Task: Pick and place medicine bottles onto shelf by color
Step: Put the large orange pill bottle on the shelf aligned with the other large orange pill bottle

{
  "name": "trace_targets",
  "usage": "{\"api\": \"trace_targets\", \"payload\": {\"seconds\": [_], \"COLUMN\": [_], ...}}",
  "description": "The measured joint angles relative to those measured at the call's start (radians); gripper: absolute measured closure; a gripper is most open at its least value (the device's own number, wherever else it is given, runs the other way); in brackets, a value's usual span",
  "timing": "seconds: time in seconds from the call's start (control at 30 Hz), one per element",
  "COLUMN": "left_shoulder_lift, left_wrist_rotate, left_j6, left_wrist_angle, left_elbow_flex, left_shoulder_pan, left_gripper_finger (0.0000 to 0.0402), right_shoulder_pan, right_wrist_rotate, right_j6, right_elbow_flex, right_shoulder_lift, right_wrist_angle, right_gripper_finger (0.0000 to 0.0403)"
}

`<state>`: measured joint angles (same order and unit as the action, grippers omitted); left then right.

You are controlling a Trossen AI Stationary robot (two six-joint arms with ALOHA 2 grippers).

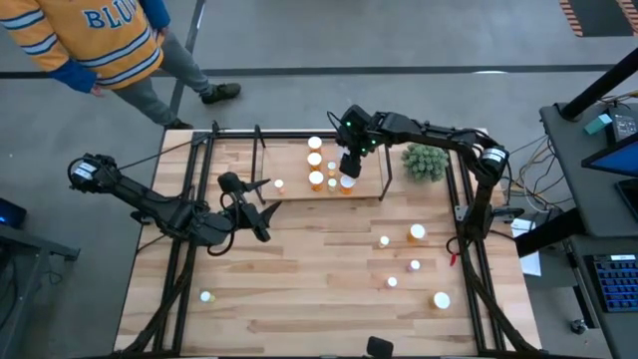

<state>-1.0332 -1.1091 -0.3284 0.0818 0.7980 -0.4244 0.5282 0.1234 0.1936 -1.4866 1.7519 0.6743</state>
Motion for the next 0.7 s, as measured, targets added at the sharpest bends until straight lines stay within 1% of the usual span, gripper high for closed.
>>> {"api": "trace_targets", "payload": {"seconds": [0.23,0.5,0.7], "left_shoulder_lift": [0.000,0.000,0.000], "left_wrist_rotate": [0.000,0.000,0.000], "left_j6": [0.000,0.000,0.000], "left_wrist_angle": [0.000,0.000,0.000], "left_elbow_flex": [0.002,0.001,0.001], "left_shoulder_pan": [0.000,0.000,0.000], "left_gripper_finger": [0.0121,0.0121,0.0121], "right_shoulder_pan": [0.000,0.000,0.000], "right_wrist_rotate": [0.000,-0.003,0.001], "right_j6": [-0.007,-0.031,-0.033], "right_elbow_flex": [0.025,0.025,0.024], "right_shoulder_lift": [0.000,0.000,0.000], "right_wrist_angle": [-0.007,-0.009,-0.007], "right_gripper_finger": [0.0205,0.0168,0.0172]}}
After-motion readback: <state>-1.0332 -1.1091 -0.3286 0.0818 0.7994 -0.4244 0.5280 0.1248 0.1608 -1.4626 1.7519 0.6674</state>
